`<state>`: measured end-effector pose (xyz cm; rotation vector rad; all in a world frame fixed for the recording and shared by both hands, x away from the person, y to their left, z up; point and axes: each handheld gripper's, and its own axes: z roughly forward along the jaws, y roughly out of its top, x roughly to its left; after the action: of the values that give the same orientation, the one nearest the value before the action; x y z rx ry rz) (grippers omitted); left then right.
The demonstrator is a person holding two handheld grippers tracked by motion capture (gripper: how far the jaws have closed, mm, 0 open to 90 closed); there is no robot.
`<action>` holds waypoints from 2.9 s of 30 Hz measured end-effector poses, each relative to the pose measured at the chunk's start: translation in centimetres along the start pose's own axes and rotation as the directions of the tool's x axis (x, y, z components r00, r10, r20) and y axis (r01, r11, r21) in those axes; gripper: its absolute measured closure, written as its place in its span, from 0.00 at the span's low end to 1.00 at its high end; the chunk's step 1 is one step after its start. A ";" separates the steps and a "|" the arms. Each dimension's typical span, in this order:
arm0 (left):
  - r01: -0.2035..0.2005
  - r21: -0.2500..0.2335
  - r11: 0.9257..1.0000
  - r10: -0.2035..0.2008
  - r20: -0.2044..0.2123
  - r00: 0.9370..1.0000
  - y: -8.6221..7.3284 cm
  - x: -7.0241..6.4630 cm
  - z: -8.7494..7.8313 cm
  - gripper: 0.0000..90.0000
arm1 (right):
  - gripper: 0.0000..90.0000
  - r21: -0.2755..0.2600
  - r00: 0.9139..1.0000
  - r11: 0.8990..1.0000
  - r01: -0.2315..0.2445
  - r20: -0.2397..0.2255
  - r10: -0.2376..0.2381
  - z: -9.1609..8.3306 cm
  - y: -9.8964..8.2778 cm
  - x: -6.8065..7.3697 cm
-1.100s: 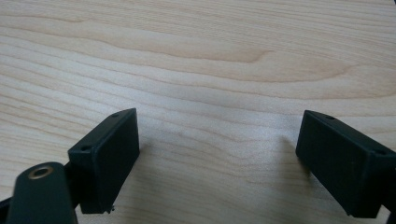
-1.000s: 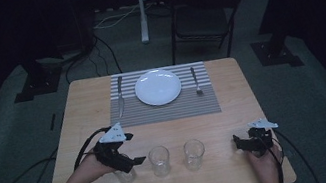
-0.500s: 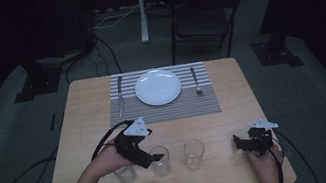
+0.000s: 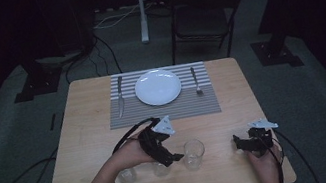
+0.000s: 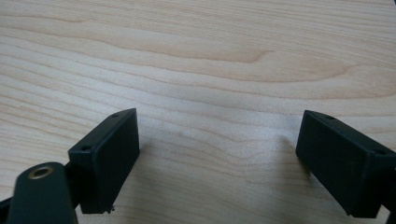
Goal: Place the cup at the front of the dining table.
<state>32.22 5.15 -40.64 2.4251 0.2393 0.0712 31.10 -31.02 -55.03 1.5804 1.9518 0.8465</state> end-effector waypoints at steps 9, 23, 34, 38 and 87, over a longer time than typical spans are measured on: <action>-0.033 0.065 0.997 0.032 0.025 0.999 1.5 -0.4 2.6 0.15 | 0.15 0.000 1.000 1.000 0.000 0.000 0.000 0.0 0.0 0.0; -0.082 0.181 0.980 0.076 0.041 0.996 3.5 -0.6 6.0 0.15 | 0.15 0.000 1.000 1.000 0.000 0.000 0.000 0.0 0.0 0.0; -0.107 0.244 0.964 0.098 0.046 0.994 3.4 -0.8 7.6 0.25 | 0.15 -0.001 1.000 1.000 -0.003 0.001 0.003 0.0 0.0 0.0; -0.115 0.250 0.961 0.104 0.057 0.993 3.5 -0.8 7.9 0.31 | 0.15 -0.001 1.000 1.000 -0.002 0.001 0.002 0.0 0.0 0.0; 0.099 0.139 0.985 -0.072 -0.185 0.980 3.2 5.2 2.8 0.32 | 0.15 -0.002 1.000 1.000 -0.001 0.002 0.001 0.0 0.0 0.0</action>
<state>38.12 1.99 -40.79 2.5537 0.4448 0.2426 31.08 -31.05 -55.03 1.5804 1.9483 0.8473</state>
